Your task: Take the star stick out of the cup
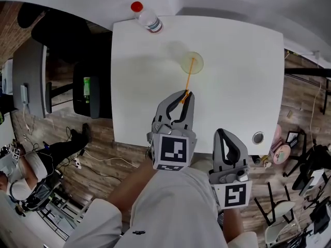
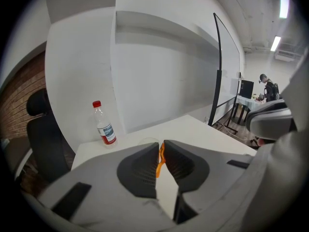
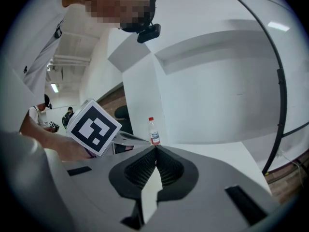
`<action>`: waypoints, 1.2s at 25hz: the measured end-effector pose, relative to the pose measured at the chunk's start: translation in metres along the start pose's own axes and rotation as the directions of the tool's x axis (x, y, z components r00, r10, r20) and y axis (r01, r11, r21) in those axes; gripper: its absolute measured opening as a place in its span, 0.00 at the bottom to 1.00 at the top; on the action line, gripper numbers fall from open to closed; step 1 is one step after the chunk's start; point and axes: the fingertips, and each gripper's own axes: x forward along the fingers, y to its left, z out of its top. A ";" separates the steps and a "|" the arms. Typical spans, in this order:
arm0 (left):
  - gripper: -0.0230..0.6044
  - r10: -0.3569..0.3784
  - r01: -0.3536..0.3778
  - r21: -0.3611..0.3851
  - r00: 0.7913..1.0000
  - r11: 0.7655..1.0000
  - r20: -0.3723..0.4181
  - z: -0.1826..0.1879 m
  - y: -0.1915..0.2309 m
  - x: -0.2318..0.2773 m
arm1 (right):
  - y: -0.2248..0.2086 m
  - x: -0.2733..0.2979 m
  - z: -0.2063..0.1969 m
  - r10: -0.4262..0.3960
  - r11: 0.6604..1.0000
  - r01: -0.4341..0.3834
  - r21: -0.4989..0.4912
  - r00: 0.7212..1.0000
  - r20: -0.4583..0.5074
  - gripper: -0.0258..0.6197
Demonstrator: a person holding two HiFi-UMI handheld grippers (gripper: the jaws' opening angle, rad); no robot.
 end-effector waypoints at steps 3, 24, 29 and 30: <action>0.09 0.021 -0.021 -0.005 1.000 1.000 0.005 0.001 0.004 -0.004 | 0.003 -0.002 0.003 0.004 1.000 -0.004 -0.003 1.000 0.006 0.04; 0.08 0.073 -0.068 -0.050 0.991 0.996 0.109 0.031 0.020 -0.069 | 0.026 -0.022 0.051 0.012 0.997 -0.005 -0.081 0.996 0.088 0.04; 0.08 0.076 -0.067 -0.071 0.988 0.995 0.132 0.036 0.023 -0.088 | 0.027 -0.028 0.068 0.012 0.991 0.004 -0.137 0.993 0.118 0.04; 0.08 0.075 -0.065 -0.076 0.988 0.995 0.138 0.038 0.023 -0.093 | 0.027 -0.030 0.072 0.008 0.990 0.010 -0.141 0.992 0.125 0.04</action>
